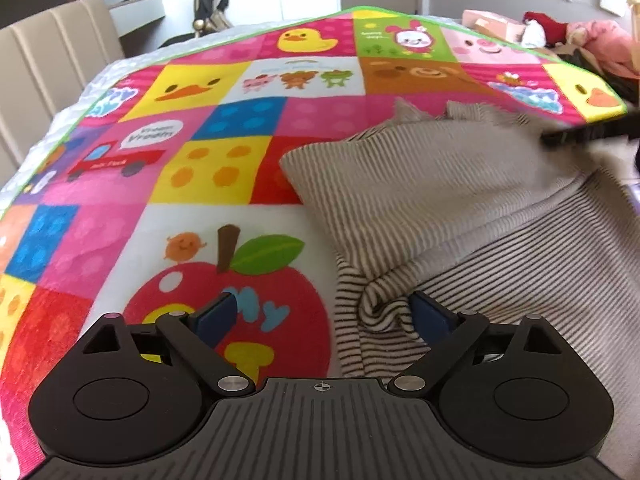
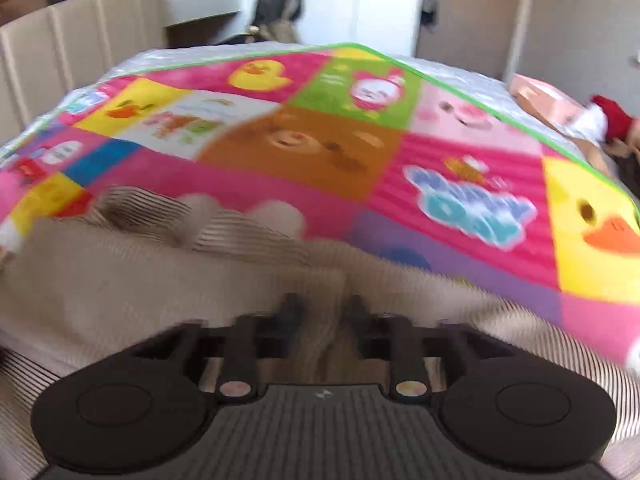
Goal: Fold clothes
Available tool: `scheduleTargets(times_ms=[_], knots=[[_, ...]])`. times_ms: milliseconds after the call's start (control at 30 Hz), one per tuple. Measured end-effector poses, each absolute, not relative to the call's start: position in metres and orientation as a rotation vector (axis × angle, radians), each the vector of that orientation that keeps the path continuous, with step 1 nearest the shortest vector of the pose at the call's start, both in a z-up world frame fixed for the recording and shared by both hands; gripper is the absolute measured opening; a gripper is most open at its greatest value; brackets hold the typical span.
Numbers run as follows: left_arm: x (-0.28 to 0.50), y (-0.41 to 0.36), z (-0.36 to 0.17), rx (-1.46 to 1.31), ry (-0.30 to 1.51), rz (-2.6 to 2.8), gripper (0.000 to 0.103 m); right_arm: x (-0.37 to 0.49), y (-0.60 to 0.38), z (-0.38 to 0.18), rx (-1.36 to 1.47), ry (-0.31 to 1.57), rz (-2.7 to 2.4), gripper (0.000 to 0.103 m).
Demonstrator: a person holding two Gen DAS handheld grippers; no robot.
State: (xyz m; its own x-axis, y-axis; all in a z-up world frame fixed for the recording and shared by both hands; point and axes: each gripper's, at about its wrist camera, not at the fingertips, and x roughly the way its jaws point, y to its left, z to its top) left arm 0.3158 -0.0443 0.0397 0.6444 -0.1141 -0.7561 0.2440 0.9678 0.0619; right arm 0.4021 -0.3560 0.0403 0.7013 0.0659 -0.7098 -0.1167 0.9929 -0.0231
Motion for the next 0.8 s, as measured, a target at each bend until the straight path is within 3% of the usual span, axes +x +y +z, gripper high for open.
scheduleTargets(times_ms=[33, 67, 300, 567, 633, 733, 800], knots=[[0.316, -0.044, 0.043, 0.145, 0.848, -0.224, 0.096, 0.397, -0.365, 0.042, -0.025, 0.782, 0.069, 0.054], [0.316, -0.043, 0.046, 0.126, 0.85, -0.242, 0.096, 0.39, -0.375, 0.045, 0.026, 0.78, 0.048, 0.055], [0.322, -0.039, 0.062, -0.151, 0.881, -0.312, 0.096, 0.302, -0.469, 0.076, 0.428, 0.728, -0.142, 0.056], [0.328, -0.054, 0.066, -0.306, 0.902, -0.336, 0.097, 0.294, -0.57, 0.044, 0.823, 0.627, -0.423, 0.053], [0.324, -0.052, 0.068, -0.319, 0.904, -0.332, 0.097, 0.31, -0.576, 0.041, 0.798, 0.611, -0.427, 0.044], [0.319, -0.043, 0.072, -0.31, 0.9, -0.31, 0.098, 0.337, -0.578, 0.048, 0.691, 0.611, -0.435, 0.012], [0.315, -0.034, 0.074, -0.307, 0.899, -0.291, 0.098, 0.347, -0.574, 0.067, 0.636, 0.577, -0.397, 0.01]])
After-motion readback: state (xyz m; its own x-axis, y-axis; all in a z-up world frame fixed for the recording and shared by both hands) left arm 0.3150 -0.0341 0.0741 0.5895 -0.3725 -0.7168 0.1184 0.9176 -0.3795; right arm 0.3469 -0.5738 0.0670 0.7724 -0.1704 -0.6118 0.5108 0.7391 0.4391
